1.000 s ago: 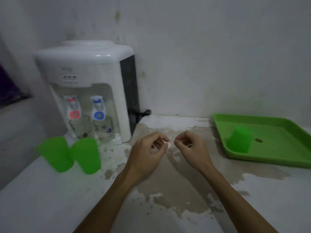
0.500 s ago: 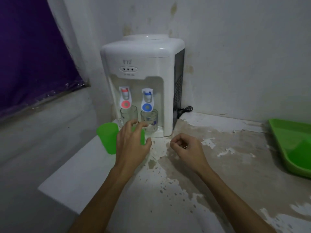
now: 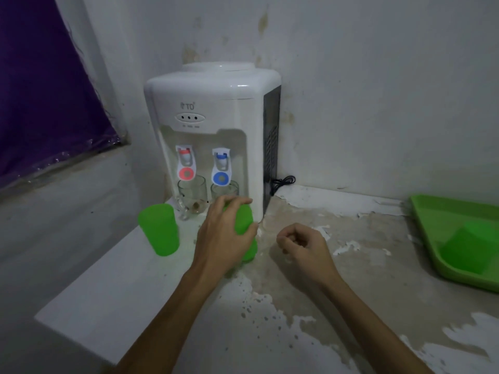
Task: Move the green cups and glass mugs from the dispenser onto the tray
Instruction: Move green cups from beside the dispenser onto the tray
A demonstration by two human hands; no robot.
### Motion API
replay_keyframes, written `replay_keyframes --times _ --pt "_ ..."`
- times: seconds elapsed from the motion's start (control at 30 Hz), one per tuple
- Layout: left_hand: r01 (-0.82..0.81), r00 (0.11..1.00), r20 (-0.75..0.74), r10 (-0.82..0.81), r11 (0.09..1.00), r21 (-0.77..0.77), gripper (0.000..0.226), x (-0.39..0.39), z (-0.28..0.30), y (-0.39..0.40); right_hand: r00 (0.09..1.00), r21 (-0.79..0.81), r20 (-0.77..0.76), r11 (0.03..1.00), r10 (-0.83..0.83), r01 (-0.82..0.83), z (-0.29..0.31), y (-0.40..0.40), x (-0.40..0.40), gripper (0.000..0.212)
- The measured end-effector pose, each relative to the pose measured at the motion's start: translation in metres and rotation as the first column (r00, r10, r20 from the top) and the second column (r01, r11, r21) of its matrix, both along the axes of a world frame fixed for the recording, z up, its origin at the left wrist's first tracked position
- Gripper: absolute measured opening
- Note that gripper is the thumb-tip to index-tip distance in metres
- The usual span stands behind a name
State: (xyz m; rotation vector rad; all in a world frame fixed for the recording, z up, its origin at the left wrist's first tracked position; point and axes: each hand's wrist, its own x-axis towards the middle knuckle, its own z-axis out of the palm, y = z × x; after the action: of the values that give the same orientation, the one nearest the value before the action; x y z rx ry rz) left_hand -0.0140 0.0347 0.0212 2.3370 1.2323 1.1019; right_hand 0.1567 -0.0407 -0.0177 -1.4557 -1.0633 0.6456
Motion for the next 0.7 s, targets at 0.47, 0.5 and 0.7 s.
replay_keyframes --times 0.47,0.5,0.7 --pt "0.426 0.840 0.350 -0.416 0.903 0.052 0.040 0.185 0.024 -0.079 0.611 -0.073 -0.779 0.988 -0.143 0.138 0.015 -0.098 0.109 0.042" --pt "0.445 0.824 0.365 -0.433 0.894 0.056 0.040 0.195 0.022 -0.086 0.567 -0.052 -0.812 0.985 -0.137 0.163 0.017 -0.106 0.115 0.040" --pt "0.599 0.734 0.390 -0.556 0.801 0.014 0.045 0.253 0.009 -0.132 0.449 0.042 -0.882 0.924 -0.144 0.379 0.022 -0.155 0.162 0.035"
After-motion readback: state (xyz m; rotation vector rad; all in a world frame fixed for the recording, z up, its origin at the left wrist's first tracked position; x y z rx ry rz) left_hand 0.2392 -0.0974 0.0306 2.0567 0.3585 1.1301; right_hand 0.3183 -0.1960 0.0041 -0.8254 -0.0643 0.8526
